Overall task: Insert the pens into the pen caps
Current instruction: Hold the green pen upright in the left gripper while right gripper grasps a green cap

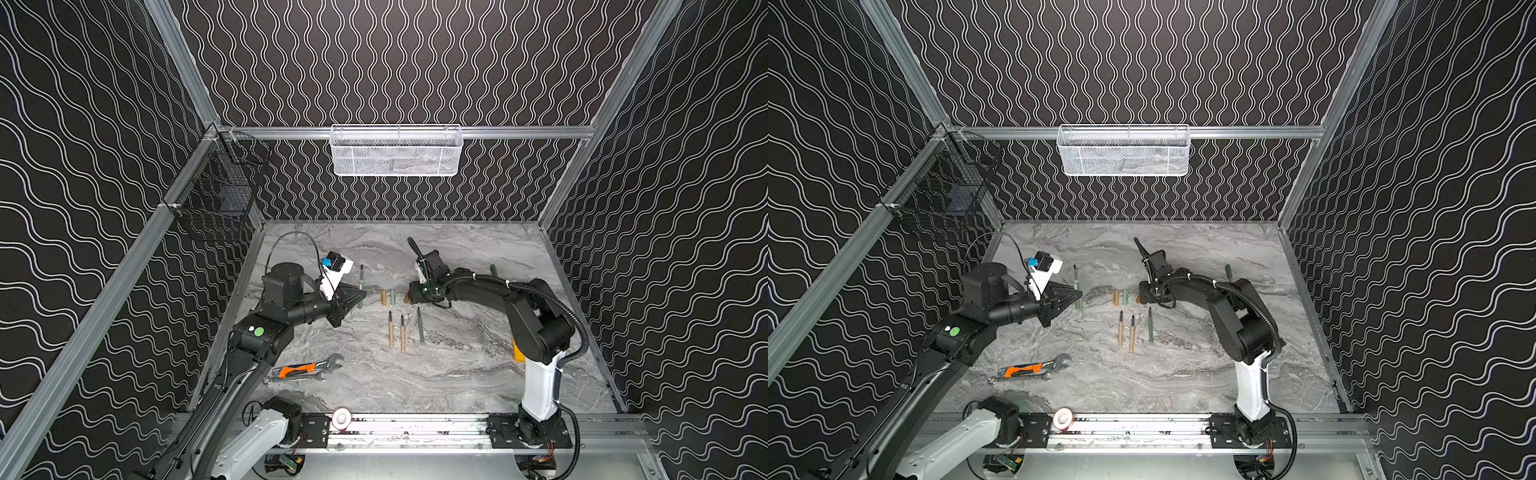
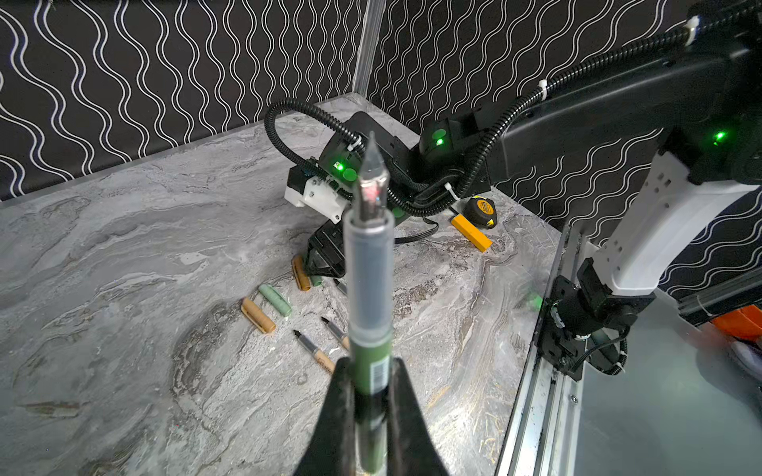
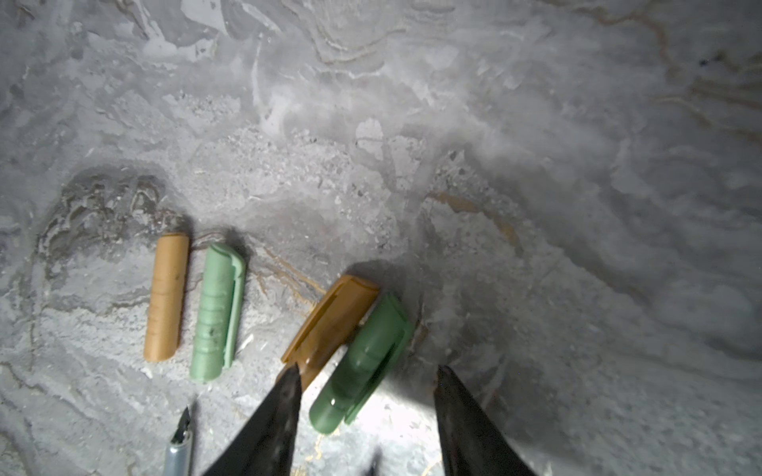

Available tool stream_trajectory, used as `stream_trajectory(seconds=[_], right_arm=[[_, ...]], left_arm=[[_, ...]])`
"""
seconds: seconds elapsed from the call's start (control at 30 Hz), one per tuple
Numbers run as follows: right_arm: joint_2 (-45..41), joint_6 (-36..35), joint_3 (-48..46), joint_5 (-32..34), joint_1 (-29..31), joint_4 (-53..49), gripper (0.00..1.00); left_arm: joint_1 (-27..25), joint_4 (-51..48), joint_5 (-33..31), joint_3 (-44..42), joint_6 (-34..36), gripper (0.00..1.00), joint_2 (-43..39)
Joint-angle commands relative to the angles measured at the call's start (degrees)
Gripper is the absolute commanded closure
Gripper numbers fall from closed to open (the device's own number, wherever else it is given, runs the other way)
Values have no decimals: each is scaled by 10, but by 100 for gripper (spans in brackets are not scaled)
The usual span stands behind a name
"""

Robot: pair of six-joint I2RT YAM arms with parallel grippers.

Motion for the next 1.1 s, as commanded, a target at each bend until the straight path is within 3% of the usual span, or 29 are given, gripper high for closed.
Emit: stream_trajectory(seconds=[0.0,0.57,0.7,1.07], right_arm=[[12,-4,17,19,1,-30,46],[18,-19,12,47,1,-43,61],[39,-39,51,74,2,-81,69],[76,-70,103,156,23,-150,81]], left_arm=[[2,13,1,3,7,100,1],[8,10,4,6,8,100,4],[8,11,5,5,7,100,3],[10,12,10,3,6,100,-2]])
